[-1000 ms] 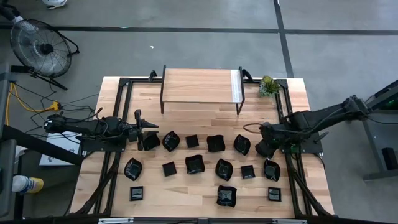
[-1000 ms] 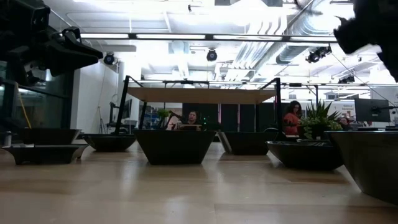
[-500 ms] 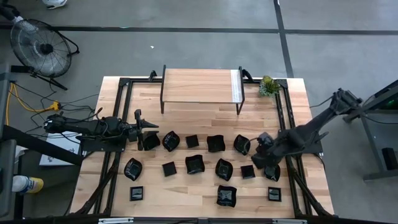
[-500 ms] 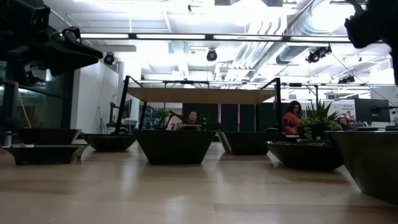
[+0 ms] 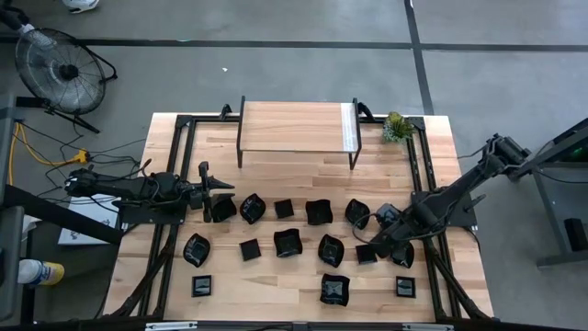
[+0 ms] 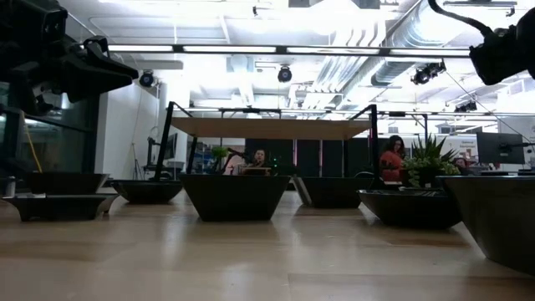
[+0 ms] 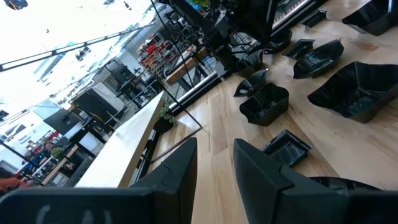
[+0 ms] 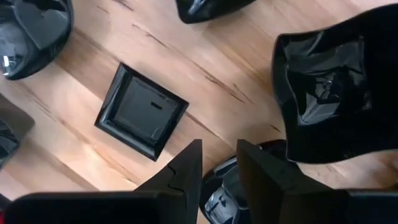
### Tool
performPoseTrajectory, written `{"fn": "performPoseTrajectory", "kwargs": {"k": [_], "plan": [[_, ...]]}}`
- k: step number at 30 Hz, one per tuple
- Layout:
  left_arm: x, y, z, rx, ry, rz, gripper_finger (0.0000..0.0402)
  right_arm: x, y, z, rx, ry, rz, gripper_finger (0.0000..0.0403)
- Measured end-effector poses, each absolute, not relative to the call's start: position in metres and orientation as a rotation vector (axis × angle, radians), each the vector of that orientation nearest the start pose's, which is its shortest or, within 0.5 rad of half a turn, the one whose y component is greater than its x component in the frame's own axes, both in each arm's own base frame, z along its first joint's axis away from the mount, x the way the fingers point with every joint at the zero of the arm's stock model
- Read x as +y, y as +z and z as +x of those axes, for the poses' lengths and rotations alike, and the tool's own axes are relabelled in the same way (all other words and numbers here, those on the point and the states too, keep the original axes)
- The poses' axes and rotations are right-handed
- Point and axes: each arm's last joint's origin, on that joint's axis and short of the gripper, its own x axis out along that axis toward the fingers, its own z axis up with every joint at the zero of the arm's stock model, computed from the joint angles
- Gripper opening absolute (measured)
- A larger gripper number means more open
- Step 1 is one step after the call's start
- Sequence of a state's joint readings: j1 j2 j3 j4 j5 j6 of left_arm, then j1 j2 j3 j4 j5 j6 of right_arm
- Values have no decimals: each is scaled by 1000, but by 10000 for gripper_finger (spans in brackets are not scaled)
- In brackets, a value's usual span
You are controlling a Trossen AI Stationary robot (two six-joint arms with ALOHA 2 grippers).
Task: Pick & Place Mini shaped plates
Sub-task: Put the distorted square plate on the shelf
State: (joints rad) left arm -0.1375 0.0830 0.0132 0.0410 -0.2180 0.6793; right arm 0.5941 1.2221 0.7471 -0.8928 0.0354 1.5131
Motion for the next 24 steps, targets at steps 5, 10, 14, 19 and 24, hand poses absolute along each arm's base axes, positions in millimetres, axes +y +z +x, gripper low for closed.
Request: {"fn": "performPoseTrajectory", "kwargs": {"k": [5,10,14,19,24], "plan": [[-8,165,101,54,68,684,101,115,210,176,1265,-580,757,94],[-8,165,101,54,67,684,101,121,219,195,1411,-703,570,94],[-8,165,101,55,68,684,101,128,214,214,1508,-780,448,94],[-8,165,101,55,67,684,101,136,198,232,1578,-827,432,94],[-8,165,101,55,68,684,101,137,187,234,1596,-888,435,94]]}}
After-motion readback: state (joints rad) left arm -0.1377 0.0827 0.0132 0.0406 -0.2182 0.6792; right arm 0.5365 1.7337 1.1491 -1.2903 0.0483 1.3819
